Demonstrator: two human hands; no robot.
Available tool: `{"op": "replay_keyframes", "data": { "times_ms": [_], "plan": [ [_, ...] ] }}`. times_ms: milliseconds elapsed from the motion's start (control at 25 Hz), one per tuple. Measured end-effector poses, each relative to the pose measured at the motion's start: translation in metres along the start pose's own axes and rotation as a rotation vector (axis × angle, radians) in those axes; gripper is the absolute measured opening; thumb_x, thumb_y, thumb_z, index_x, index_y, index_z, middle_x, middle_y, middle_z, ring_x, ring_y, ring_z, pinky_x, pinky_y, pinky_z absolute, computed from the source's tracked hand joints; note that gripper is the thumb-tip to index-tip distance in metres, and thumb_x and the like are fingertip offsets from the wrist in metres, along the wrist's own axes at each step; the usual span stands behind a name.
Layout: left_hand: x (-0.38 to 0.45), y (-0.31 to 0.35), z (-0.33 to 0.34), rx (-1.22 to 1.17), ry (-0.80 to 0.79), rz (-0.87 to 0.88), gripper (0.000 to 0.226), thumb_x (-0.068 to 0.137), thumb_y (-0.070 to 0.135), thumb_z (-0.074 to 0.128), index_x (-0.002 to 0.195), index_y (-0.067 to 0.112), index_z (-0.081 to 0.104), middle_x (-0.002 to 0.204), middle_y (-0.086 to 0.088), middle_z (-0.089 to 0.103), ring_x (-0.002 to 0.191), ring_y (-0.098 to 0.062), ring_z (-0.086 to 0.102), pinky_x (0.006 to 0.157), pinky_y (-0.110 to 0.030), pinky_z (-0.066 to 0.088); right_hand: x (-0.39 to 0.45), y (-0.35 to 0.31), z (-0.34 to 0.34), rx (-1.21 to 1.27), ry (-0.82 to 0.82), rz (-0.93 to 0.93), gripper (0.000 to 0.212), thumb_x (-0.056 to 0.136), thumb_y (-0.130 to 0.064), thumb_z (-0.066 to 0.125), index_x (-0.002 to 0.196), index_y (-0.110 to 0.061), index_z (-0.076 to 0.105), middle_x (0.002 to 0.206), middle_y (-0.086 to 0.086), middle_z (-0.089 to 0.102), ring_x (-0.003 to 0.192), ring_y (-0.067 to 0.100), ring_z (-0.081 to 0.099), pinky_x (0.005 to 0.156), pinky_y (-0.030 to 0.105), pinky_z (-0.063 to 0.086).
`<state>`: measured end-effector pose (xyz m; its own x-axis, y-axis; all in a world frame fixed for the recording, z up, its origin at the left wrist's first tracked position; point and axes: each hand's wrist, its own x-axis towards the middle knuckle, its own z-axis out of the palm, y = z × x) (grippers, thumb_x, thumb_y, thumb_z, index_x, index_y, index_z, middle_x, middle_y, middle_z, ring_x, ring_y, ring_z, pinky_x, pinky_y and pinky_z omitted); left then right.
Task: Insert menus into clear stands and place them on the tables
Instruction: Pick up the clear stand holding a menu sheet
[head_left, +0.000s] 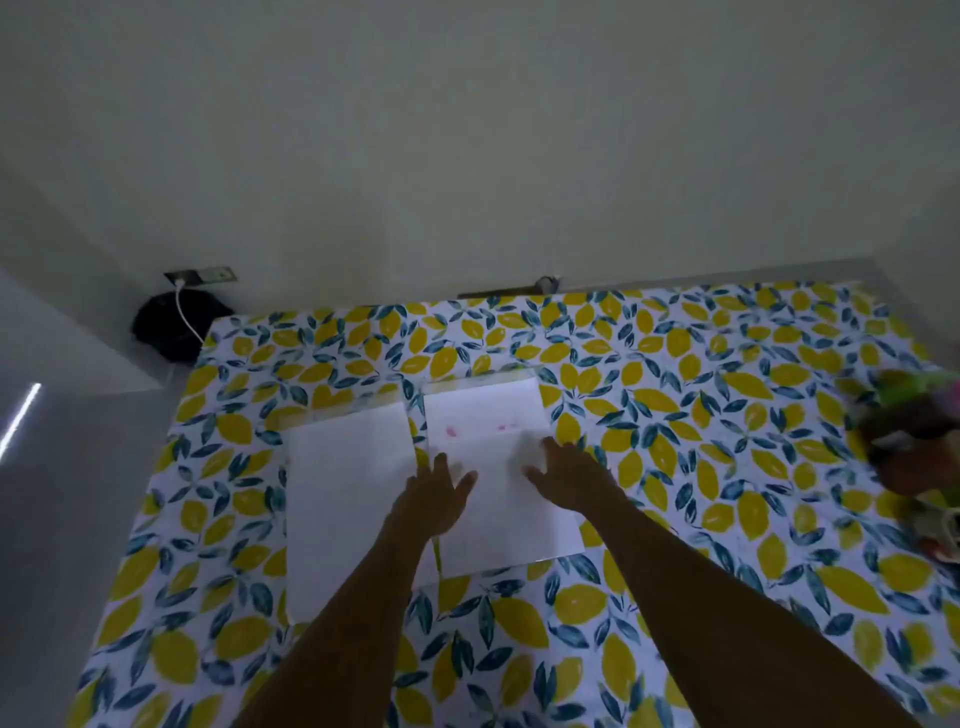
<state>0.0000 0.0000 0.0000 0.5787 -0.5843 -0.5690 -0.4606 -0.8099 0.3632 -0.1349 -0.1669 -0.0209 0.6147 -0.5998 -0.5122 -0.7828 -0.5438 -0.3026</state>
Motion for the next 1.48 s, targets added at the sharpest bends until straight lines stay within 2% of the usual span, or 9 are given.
{"op": "replay_keyframes", "data": {
  "times_ms": [320, 520, 720, 920, 1000, 1080, 1240, 1400, 1480],
  "plan": [
    [0.018, 0.003, 0.022, -0.081, 0.137, -0.059, 0.070, 0.095, 0.045, 0.049, 0.150, 0.012, 0.022, 0.140, -0.029, 0.037, 0.127, -0.047, 0.042, 0.106, -0.052, 0.037, 0.014, -0.017, 0.012, 0.391, 0.156, 0.344, 0.056, 0.081, -0.023, 0.058, 0.130, -0.005, 0.037, 0.130, 0.025, 0.044, 0.119, 0.046, 0.046, 0.102, 0.051, 0.041],
    [0.014, -0.016, 0.010, -0.347, 0.240, -0.069, 0.043, 0.095, 0.026, 0.055, 0.134, 0.011, 0.042, 0.127, -0.022, 0.058, 0.114, -0.042, 0.058, 0.095, -0.045, 0.046, 0.006, 0.009, 0.002, 0.510, 0.156, 0.210, 0.046, 0.078, -0.004, 0.055, 0.123, -0.009, 0.049, 0.115, 0.020, 0.061, 0.107, 0.040, 0.057, 0.075, 0.037, 0.043],
    [-0.022, -0.033, 0.004, -0.381, 0.338, 0.043, 0.028, 0.095, 0.006, 0.045, 0.113, 0.012, 0.066, 0.119, -0.015, 0.068, 0.107, -0.035, 0.065, 0.092, -0.037, 0.051, -0.024, 0.034, -0.002, 0.511, 0.103, 0.118, 0.031, 0.094, -0.015, 0.048, 0.121, -0.019, 0.064, 0.108, 0.005, 0.068, 0.099, 0.026, 0.063, 0.087, 0.038, 0.050],
    [-0.067, -0.059, 0.015, -0.475, 0.219, 0.168, 0.048, 0.076, -0.016, 0.047, 0.099, 0.017, 0.074, 0.111, -0.015, 0.072, 0.102, -0.031, 0.067, 0.089, -0.030, 0.055, -0.099, 0.046, 0.003, 0.963, 0.046, 0.274, 0.013, 0.086, -0.006, 0.062, 0.076, -0.008, 0.071, 0.055, 0.006, 0.056, 0.043, 0.018, 0.045, 0.036, 0.017, 0.033],
    [-0.084, -0.070, 0.025, -0.557, 0.134, 0.211, 0.046, 0.074, -0.010, 0.054, 0.091, 0.028, 0.070, 0.103, -0.010, 0.071, 0.099, -0.031, 0.068, 0.075, -0.014, 0.053, -0.127, 0.052, 0.009, 1.013, 0.046, 0.244, 0.020, 0.088, -0.008, 0.062, 0.076, -0.016, 0.075, 0.060, 0.007, 0.055, 0.041, 0.014, 0.041, 0.040, 0.018, 0.027],
    [-0.101, -0.078, 0.034, -0.594, 0.082, 0.198, 0.033, 0.074, 0.000, 0.065, 0.091, 0.028, 0.070, 0.097, -0.001, 0.068, 0.097, -0.025, 0.068, 0.073, -0.015, 0.052, -0.149, 0.055, 0.012, 1.023, 0.042, 0.210, 0.022, 0.086, -0.018, 0.066, 0.069, -0.024, 0.077, 0.063, 0.006, 0.057, 0.048, 0.017, 0.043, 0.047, 0.023, 0.026],
    [-0.131, -0.088, 0.045, -0.861, 0.093, 0.274, 0.037, 0.069, -0.009, 0.078, 0.084, 0.025, 0.075, 0.097, -0.012, 0.068, 0.091, -0.030, 0.066, 0.068, -0.015, 0.057, -0.173, 0.061, 0.016, 0.950, 0.076, 0.126, 0.024, 0.086, -0.009, 0.065, 0.093, -0.026, 0.079, 0.080, 0.010, 0.068, 0.070, 0.021, 0.058, 0.059, 0.033, 0.044],
    [-0.136, -0.083, 0.029, -0.874, 0.147, 0.321, 0.020, 0.067, 0.022, 0.082, 0.081, 0.036, 0.080, 0.106, -0.019, 0.069, 0.099, -0.034, 0.068, 0.086, -0.042, 0.058, -0.180, 0.059, 0.000, 0.752, 0.202, -0.043, 0.028, 0.081, -0.001, 0.069, 0.102, -0.019, 0.076, 0.095, 0.003, 0.073, 0.070, -0.001, 0.067, 0.059, 0.021, 0.053],
    [-0.126, -0.075, 0.012, -0.678, 0.196, 0.375, 0.023, 0.076, 0.018, 0.080, 0.087, 0.037, 0.078, 0.107, -0.013, 0.070, 0.100, -0.026, 0.068, 0.091, -0.044, 0.055, -0.171, 0.060, -0.008, 0.662, 0.228, -0.117, 0.034, 0.075, 0.001, 0.072, 0.097, -0.024, 0.074, 0.089, 0.003, 0.072, 0.067, 0.004, 0.066, 0.062, 0.033, 0.050]
  ]
}}
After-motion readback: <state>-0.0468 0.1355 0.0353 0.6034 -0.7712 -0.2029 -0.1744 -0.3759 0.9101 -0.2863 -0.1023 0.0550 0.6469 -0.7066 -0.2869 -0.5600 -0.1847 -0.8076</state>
